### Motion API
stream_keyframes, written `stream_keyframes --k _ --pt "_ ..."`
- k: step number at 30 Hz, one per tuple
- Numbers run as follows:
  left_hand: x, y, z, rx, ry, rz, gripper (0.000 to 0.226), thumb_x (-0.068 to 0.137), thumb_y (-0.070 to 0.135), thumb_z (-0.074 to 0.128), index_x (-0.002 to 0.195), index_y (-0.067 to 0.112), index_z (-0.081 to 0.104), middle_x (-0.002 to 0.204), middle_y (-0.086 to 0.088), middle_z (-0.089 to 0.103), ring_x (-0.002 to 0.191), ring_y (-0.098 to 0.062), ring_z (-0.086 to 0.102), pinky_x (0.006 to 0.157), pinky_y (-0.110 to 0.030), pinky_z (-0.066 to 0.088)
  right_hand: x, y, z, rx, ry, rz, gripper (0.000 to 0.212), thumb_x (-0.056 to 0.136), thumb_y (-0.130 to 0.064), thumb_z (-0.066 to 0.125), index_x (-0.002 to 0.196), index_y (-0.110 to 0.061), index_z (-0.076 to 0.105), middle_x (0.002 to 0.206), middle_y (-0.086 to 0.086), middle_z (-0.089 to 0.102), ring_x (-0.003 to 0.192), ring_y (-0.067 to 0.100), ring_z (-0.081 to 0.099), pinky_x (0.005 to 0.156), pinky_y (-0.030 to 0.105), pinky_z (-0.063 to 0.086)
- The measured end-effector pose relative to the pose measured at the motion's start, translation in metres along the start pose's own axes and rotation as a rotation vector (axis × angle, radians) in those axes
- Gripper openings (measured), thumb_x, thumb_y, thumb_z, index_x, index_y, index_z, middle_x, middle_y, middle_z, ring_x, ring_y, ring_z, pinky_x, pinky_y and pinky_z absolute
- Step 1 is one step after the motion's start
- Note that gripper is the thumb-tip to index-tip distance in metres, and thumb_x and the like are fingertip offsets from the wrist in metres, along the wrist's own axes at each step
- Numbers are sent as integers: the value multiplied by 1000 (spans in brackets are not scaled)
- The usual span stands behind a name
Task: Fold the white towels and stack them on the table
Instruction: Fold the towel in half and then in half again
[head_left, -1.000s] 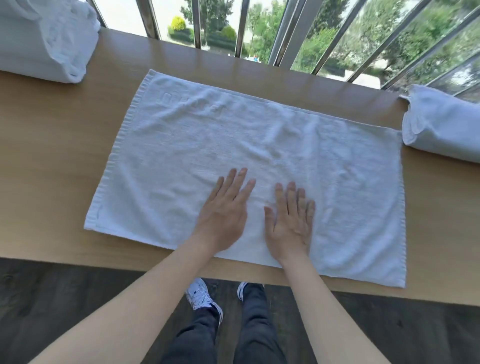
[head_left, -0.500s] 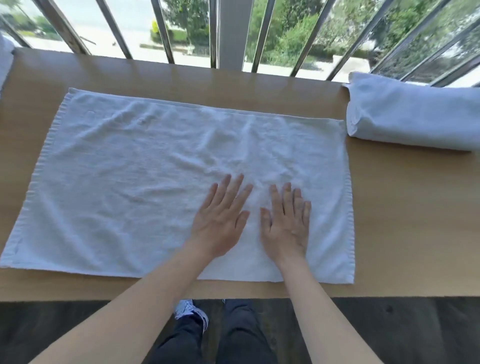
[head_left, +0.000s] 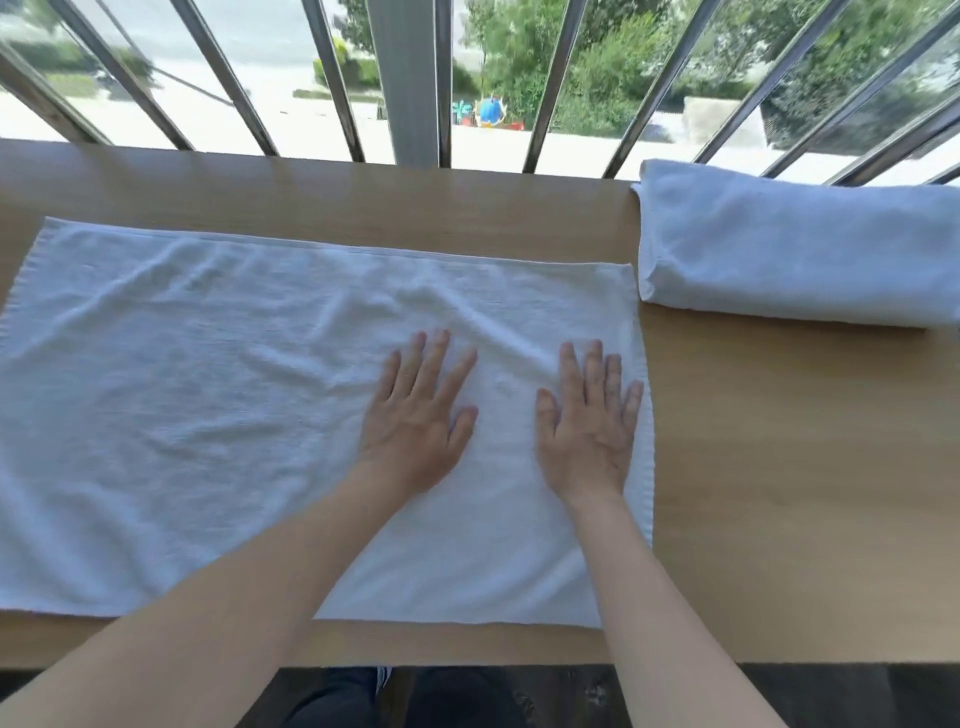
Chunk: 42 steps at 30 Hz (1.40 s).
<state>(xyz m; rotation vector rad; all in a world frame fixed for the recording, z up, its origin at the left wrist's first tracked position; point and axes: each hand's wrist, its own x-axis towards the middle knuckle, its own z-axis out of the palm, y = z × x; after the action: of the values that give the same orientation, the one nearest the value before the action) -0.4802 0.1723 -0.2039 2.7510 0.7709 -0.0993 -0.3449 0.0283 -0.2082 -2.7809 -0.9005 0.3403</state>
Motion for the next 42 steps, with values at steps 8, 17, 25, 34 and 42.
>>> stream_keyframes --k 8,17,25,34,42 --pt "87 61 -7 -136 17 192 53 103 30 45 152 10 38 164 -12 26 153 -31 16 125 -44 8 -38 58 -15 288 183 124 61 99 -37 30 149 -3 41 158 17 34 150 31 25 125 43 10" --pt "157 128 -1 -294 60 -6 55 98 40 57 148 24 41 140 -4 42 130 -27 38 106 -40 36 -96 108 -7 239 325 18 46 95 -32 52 124 3 63 144 20 51 139 34 41 119 50 28" --pt "168 149 -5 -429 -12 -135 38 90 57 62 114 28 56 92 13 63 98 -16 60 75 -35 49 -130 123 0 259 240 21 29 86 -43 57 85 -14 54 141 11 44 148 30 27 115 58 27" --pt "139 134 -12 -887 104 -281 15 93 27 61 107 32 55 69 14 59 68 -5 62 60 -20 45 -121 101 9 251 343 -103 19 99 -24 56 88 -9 62 129 14 55 133 31 46 117 54 30" --pt "97 78 -30 -1117 138 -420 20 99 24 63 110 13 51 85 -1 71 59 -3 67 55 -16 52 -102 52 -6 438 365 -173 14 99 -24 52 100 -14 62 80 2 60 78 22 51 72 42 47"
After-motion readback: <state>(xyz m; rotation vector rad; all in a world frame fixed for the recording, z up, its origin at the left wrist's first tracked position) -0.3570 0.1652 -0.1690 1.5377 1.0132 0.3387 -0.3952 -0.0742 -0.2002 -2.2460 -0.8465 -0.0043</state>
